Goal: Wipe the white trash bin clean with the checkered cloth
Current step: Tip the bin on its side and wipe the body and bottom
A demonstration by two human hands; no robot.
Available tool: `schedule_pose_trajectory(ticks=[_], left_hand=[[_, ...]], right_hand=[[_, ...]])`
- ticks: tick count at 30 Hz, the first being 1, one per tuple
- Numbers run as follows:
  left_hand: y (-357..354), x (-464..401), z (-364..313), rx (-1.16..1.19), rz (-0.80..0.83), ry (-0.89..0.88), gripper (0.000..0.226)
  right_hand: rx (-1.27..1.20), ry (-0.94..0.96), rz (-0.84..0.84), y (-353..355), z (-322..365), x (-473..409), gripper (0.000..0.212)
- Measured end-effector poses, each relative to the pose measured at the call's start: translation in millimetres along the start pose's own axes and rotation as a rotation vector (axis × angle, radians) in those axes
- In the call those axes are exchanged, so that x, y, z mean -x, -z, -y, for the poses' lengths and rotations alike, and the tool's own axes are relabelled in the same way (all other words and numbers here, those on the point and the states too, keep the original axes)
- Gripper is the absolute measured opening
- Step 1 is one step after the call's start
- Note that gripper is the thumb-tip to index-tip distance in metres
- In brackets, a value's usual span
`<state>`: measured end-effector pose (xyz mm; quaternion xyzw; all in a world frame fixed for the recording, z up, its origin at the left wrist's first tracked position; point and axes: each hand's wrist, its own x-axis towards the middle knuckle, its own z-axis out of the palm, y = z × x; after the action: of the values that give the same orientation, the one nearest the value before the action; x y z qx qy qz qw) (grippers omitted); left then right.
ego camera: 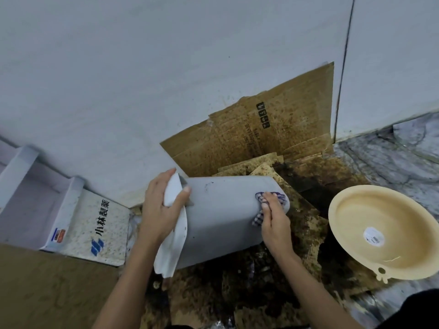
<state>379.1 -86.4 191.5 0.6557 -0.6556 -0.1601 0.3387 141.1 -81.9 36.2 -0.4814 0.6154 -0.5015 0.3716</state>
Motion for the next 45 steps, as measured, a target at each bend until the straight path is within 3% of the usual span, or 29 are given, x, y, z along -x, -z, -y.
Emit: schedule_pose_trajectory(ticks=[11,16,20,29,37,45], left_hand=[[-21.3,-30.8,-9.8,0.147,-0.001,0.033,0.04],[-27.2,-41.8,-9.5,0.204,0.015,0.09,0.037],[-30.9,-45.2,-13.3,0.193,0.023,0.095,0.04],[-32.7,-36.9,-18.6,0.21,0.021,0.081,0.043],[-29.6,-27.2,-17.3,0.247,0.032,0.104,0.035],[-24.5,-10.3,-14.2,0.253,-0.011,0.097,0.036]], right_hand=[[-0.35,0.239,0.177,-67.3,114.8,51.7,0.036],[-0.144,0.512,0.165,-73.8,93.6,63.4,0.04],[0.047,0.617,0.17,-80.7,53.4,80.9,0.045],[-0.053,0.531,0.068,-71.8,92.1,48.8,0.043],[-0.074,0.539,0.173,-63.4,63.3,67.4,0.043],[0.054,0.403,0.204,-49.1,73.6,10.2,0.037]])
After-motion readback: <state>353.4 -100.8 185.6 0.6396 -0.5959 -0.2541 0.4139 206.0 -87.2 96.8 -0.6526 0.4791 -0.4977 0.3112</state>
